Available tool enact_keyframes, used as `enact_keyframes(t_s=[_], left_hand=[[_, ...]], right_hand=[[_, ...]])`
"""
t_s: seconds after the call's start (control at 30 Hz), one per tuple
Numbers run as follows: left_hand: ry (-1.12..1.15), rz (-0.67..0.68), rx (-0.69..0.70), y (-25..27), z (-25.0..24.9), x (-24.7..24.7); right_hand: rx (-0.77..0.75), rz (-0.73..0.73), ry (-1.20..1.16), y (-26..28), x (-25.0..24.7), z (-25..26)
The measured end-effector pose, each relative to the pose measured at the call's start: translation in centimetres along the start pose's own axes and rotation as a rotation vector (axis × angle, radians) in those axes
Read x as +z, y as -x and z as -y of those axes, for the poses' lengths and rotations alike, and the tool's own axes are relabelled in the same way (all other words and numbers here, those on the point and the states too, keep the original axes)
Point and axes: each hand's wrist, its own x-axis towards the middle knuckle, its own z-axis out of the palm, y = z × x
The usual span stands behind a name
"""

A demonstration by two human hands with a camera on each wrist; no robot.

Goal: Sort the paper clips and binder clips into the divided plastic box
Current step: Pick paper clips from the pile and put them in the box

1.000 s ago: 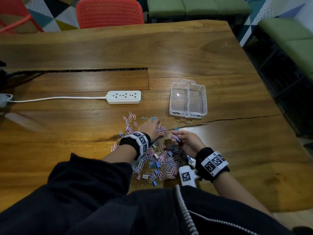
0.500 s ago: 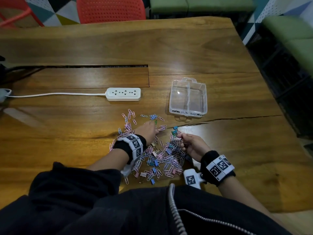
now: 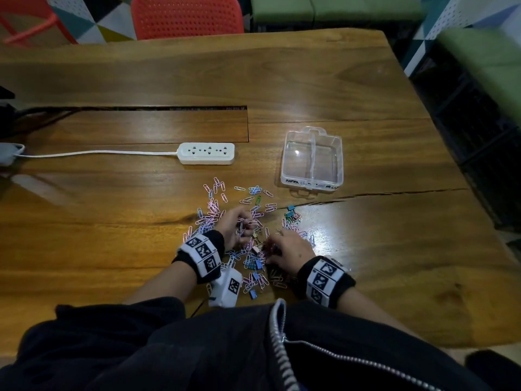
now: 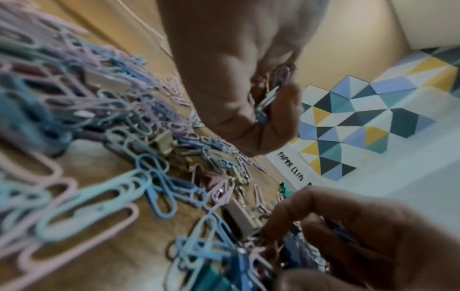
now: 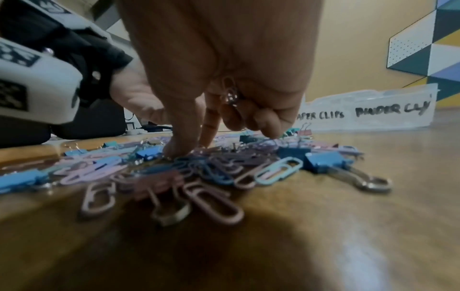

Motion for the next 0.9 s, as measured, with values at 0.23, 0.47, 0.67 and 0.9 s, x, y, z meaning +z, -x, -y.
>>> enact_keyframes(t_s=[0.23, 0.47, 0.67, 0.9], left_hand=[[-0.016, 0.046, -0.01, 1.1, 1.4, 0.2], [-0.738, -0.037, 0.16, 1.7, 1.7, 1.6], [-1.504, -0.155, 0.348, 1.0, 2.4, 2.7], [-1.661, -0.064, 0.324, 0.5, 3.0, 3.7]], right_hand=[[-0.055, -0.02, 0.025, -0.4, -0.1, 0.0], [0.081, -0.055, -0.573, 1.0, -1.1, -1.2], [0.172, -0.101, -0.872, 2.4, -0.9, -3.2], [0.205, -0.01, -1.222, 4.0, -1.2, -4.5]])
